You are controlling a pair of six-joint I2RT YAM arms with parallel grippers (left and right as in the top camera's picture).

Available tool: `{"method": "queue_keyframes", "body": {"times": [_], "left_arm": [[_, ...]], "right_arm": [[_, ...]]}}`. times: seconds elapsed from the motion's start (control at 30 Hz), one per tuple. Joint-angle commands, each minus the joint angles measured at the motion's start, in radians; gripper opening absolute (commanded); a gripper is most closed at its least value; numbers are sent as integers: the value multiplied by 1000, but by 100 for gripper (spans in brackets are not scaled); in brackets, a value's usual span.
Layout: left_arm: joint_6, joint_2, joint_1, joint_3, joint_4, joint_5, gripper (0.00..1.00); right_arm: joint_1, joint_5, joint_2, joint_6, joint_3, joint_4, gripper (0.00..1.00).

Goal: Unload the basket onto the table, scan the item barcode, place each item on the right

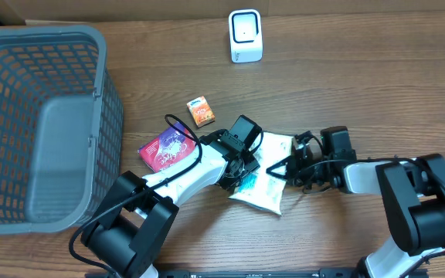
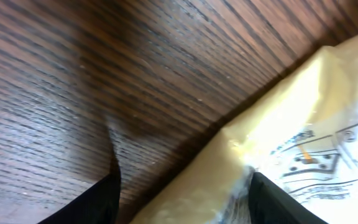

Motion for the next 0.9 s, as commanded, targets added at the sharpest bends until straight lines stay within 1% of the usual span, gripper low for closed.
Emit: {"method": "queue_keyframes", "body": {"times": [0.0, 0.07, 0.27, 0.4, 0.47, 0.5, 0.53, 0.57, 0.6, 0.63, 0.7, 0.8, 0.87], "left_arm": [[5, 33, -2, -10, -17, 20, 59], [5, 33, -2, -10, -16, 24, 59], [5, 33, -2, -10, -16, 35, 59], [5, 33, -2, -10, -15, 37, 60], [5, 33, -2, -10, -16, 37, 62], [5, 33, -2, -10, -15, 37, 62], [5, 33, -2, -10, -13, 37, 63], [5, 33, -2, -10, -11, 37, 63], [5, 33, -2, -10, -8, 37, 63], [5, 33, -2, -10, -6, 37, 63], [5, 33, -2, -10, -5, 37, 63], [6, 33, -2, -10, -6, 37, 63], [6, 33, -2, -10, -6, 37, 63]], "right_arm": [[-54, 61, 16, -207, 77, -50, 4], [-66, 62, 16, -327, 122, -138, 4], [-61, 74, 16, -839, 295, -572, 4], [-61, 195, 16, -1044, 379, -852, 4], [-61, 235, 16, -1105, 402, -948, 5], [-61, 243, 16, -1111, 412, -983, 12], [-61, 245, 16, -1111, 418, -1011, 32], [-61, 245, 16, -1110, 423, -1034, 65], [-61, 245, 16, -1096, 423, -1037, 81], [-61, 242, 16, -1075, 423, -1035, 100], [-61, 243, 16, -1046, 423, -1022, 100], [-62, 242, 16, -1042, 431, -1021, 100], [-71, 245, 16, -980, 443, -1020, 100]]}}
